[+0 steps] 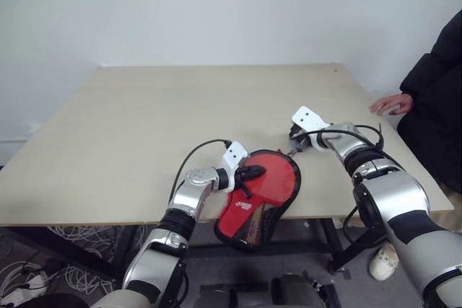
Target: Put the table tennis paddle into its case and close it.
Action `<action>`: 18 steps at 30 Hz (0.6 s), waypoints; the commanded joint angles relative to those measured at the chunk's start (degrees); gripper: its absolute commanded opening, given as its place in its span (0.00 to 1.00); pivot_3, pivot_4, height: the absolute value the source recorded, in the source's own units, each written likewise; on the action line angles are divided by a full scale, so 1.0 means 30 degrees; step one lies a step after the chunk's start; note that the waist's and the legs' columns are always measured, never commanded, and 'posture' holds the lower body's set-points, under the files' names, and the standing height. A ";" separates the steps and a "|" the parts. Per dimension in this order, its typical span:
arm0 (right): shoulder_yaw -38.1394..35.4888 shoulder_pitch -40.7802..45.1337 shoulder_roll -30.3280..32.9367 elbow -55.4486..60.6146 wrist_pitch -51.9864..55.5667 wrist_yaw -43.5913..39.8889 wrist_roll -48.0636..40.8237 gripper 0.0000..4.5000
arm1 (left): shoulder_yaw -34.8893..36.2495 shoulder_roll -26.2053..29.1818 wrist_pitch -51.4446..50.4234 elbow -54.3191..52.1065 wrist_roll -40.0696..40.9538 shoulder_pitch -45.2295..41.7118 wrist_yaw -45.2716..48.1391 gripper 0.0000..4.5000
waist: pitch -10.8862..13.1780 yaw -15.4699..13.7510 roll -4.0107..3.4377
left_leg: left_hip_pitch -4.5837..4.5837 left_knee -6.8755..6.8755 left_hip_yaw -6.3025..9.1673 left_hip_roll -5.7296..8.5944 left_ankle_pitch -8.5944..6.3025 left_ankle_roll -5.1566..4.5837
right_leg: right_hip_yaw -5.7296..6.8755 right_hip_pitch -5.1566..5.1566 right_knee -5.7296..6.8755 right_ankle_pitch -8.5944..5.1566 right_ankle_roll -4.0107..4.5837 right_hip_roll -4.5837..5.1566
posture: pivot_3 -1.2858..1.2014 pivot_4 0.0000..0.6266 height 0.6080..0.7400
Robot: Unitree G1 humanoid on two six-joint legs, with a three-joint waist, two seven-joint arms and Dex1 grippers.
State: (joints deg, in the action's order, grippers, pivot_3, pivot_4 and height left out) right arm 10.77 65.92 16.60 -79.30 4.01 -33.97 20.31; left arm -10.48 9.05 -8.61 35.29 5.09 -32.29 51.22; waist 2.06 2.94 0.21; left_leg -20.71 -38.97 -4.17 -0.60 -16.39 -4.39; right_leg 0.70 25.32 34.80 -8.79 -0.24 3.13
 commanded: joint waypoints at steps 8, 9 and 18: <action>-0.0147 -0.0385 0.1859 0.0918 -0.0827 -0.1815 -0.0184 0.10 | -0.0791 -0.0072 -0.0424 0.1178 -0.0535 0.0384 0.0431 0.03 | -0.0002 -0.0085 -0.0004 | -0.0001 -0.0002 0.0007 0.0013 0.0000 -0.0001 | 0.0004 -0.0011 -0.0006 -0.0002 -0.0001 0.0006 | 0.52 0.00 1.00; -0.0152 -0.0425 0.1979 0.0994 -0.0933 -0.2006 -0.0206 0.10 | -0.0797 -0.0083 -0.0417 0.1208 -0.0539 0.0371 0.0450 0.03 | -0.0002 -0.0088 -0.0004 | -0.0001 -0.0003 0.0008 0.0013 0.0000 -0.0001 | 0.0004 -0.0012 -0.0010 -0.0003 -0.0001 0.0007 | 0.52 0.00 1.00; -0.0107 -0.0980 0.2724 0.1784 -0.1733 -0.4019 -0.0554 0.10 | -0.0916 -0.0170 -0.0413 0.1278 -0.0573 0.0345 0.0712 0.03 | -0.0004 -0.0099 -0.0007 | -0.0003 -0.0007 0.0012 0.0019 0.0000 -0.0003 | 0.0005 -0.0018 -0.0014 -0.0003 -0.0002 0.0011 | 0.52 0.00 1.00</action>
State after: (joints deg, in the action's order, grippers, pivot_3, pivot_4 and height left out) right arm 10.58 62.53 22.82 -75.37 -0.86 -45.28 19.14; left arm -10.91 8.74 -8.32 36.46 4.97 -33.03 52.52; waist 2.05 2.65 0.19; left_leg -20.72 -38.98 -4.13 -0.55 -16.39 -4.40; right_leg 0.72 25.27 34.76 -8.80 -0.25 3.17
